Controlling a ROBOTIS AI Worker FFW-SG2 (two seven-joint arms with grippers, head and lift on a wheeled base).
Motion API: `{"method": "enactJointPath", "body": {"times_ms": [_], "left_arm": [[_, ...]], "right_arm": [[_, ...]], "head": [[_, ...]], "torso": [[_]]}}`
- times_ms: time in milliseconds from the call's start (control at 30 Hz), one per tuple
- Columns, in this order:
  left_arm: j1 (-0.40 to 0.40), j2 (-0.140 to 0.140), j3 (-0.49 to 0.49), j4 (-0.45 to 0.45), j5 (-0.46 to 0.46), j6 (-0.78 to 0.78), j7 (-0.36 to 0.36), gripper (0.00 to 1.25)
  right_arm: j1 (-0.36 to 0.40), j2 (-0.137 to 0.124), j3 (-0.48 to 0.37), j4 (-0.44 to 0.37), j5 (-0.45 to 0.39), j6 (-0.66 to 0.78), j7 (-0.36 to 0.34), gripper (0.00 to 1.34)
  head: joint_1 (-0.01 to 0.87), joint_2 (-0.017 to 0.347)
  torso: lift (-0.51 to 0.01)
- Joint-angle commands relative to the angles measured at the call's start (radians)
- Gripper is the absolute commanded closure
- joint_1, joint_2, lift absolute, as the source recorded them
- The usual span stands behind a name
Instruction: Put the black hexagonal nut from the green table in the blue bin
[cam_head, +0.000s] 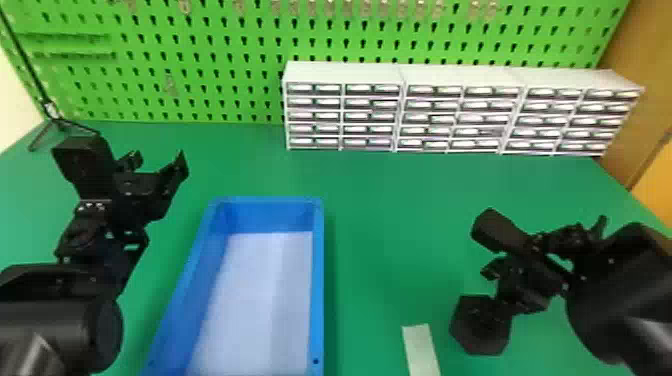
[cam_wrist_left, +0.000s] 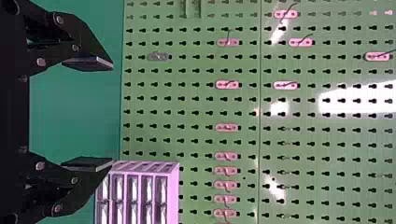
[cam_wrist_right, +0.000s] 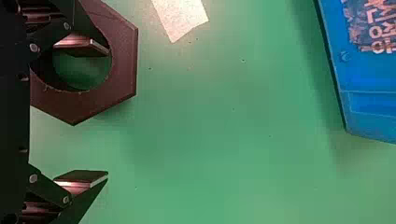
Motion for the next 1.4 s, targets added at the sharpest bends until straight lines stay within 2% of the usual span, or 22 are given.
{"method": "enactJointPath", "body": {"times_ms": [0, 233, 300, 333, 467, 533, 567, 767, 1067, 1367], "left_arm": [[-0.001, 0.0, 0.002, 0.0, 0.0, -0.001, -0.001, 0.52], [-0.001, 0.0, 0.0, 0.0, 0.0, -0.002, -0.001, 0.52], [0.001, 0.0, 0.002, 0.0, 0.0, -0.002, -0.001, 0.52], [0.001, 0.0, 0.002, 0.0, 0.0, -0.002, 0.001, 0.52], [0.002, 0.0, 0.003, 0.0, 0.002, -0.002, 0.001, 0.52], [0.004, 0.0, 0.003, 0.0, 0.002, -0.004, -0.001, 0.52], [0.004, 0.0, 0.005, 0.0, 0.002, -0.004, -0.001, 0.52], [0.007, 0.0, 0.005, 0.0, 0.003, -0.004, 0.001, 0.52], [0.008, 0.0, 0.005, 0.0, 0.003, -0.004, -0.001, 0.52], [0.01, 0.0, 0.005, 0.0, 0.003, -0.004, 0.001, 0.52]], "right_arm": [[-0.003, 0.002, 0.007, 0.009, 0.005, -0.001, 0.0, 0.35], [-0.004, 0.0, 0.009, 0.012, 0.012, 0.002, 0.0, 0.39], [-0.003, 0.0, 0.01, 0.012, 0.012, 0.004, 0.0, 0.49], [-0.003, 0.0, 0.01, 0.012, 0.012, 0.007, 0.0, 0.58], [0.005, -0.001, 0.01, 0.012, 0.012, 0.013, 0.0, 0.74], [0.006, -0.003, 0.01, 0.012, 0.008, 0.018, 0.0, 0.88], [0.006, -0.004, 0.01, 0.012, 0.006, 0.018, 0.0, 0.91], [0.008, -0.014, 0.013, 0.012, -0.006, 0.029, 0.0, 0.99], [-0.004, -0.027, 0.029, 0.004, -0.006, 0.036, 0.002, 0.99], [-0.055, -0.066, 0.025, -0.025, -0.028, 0.071, 0.031, 0.99]], "head": [[0.686, 0.028], [0.686, 0.028], [0.686, 0.028], [0.686, 0.028], [0.686, 0.028], [0.686, 0.028], [0.686, 0.028], [0.686, 0.028], [0.686, 0.028], [0.686, 0.028]], "torso": [[-0.096], [-0.096], [-0.096], [-0.096], [-0.096], [-0.096], [-0.096], [-0.096], [-0.096], [-0.096]]}}
